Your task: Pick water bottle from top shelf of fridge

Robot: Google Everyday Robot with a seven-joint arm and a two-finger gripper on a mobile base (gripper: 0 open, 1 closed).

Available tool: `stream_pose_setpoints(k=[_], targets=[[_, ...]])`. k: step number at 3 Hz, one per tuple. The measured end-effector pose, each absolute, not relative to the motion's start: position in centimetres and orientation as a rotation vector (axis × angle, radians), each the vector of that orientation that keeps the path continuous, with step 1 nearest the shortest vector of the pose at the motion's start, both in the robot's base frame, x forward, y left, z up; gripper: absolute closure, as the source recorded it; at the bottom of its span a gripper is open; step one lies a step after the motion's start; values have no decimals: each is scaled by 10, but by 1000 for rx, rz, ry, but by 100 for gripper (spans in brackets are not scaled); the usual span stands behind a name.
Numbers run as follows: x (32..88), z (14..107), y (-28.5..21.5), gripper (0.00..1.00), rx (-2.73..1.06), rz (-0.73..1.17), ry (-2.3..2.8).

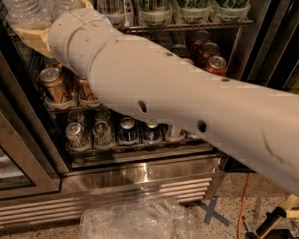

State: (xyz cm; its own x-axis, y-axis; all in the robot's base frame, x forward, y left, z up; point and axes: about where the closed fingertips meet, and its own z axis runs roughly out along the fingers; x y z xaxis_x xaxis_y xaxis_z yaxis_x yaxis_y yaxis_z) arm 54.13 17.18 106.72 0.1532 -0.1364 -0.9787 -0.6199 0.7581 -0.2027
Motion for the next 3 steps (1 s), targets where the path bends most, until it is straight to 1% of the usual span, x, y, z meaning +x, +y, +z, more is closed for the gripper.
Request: stream_pose_setpoints(k=[2,3], targets=[[556,1067,165,23,-653,355,1389],[567,1062,157,27,-635,335,1398]])
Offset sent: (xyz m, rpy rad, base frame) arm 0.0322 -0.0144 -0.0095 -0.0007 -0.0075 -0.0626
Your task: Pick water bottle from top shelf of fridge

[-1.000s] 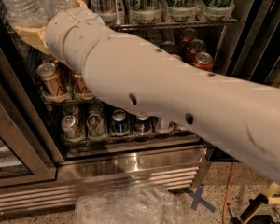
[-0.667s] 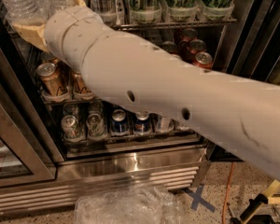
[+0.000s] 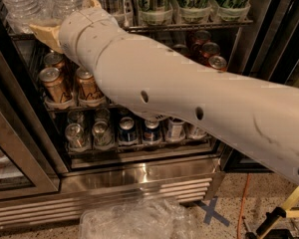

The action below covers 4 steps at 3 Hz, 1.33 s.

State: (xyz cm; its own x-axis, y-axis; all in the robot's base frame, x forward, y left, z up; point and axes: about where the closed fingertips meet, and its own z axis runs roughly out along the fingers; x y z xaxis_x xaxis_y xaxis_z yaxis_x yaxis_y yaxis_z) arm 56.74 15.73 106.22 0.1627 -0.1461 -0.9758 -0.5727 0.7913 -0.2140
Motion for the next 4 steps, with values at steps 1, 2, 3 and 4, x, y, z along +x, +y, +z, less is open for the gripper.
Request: stream_pose_setpoints(k=[1,2,3,4], targets=[[580,1063,157,28,-621,328,1393],[591,1072,161,26,-610,322,1370],[600,1080,166,26,-603,324,1349],[608,1082,168,24,-592,330,1347]])
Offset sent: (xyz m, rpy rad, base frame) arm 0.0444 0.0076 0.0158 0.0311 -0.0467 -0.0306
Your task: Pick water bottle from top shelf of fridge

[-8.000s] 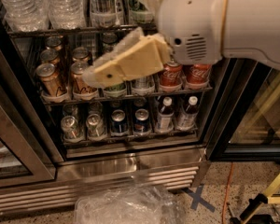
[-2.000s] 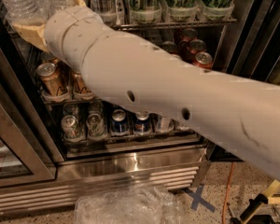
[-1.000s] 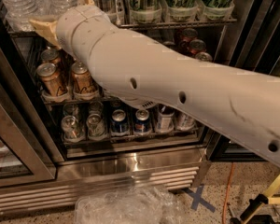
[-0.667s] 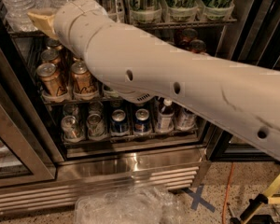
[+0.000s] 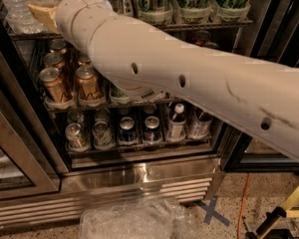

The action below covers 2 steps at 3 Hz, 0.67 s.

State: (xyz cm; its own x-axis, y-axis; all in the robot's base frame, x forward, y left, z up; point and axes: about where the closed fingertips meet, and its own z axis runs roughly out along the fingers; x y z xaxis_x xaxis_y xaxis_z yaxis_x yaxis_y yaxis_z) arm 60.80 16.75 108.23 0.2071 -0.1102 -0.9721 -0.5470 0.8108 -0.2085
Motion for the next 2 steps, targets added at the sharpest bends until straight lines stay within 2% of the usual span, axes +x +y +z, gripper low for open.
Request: stream_pose_setpoints(k=[1,2], targets=[[614,1079,169,26,-583,337,1358],[618,1076,171,36,-580,344,1365]])
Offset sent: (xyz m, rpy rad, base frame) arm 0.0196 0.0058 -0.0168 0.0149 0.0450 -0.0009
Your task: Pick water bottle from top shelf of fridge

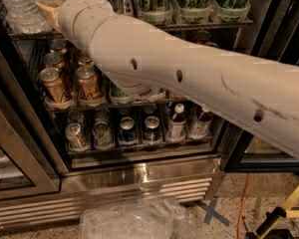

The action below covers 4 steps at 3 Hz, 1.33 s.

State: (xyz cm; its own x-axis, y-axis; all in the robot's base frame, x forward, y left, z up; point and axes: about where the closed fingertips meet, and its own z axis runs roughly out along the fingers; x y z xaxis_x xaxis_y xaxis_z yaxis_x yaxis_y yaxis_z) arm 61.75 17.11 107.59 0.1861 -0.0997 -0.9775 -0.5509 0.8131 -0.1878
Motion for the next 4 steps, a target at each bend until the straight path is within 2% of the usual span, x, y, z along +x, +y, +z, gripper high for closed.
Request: stream_pose_setpoints(k=[1,3,4], targets=[[619,1075,174,55,-582,349,1364],[621,1074,177,99,-586,355,1365],[621,1073,178,100,-589,356,1365]])
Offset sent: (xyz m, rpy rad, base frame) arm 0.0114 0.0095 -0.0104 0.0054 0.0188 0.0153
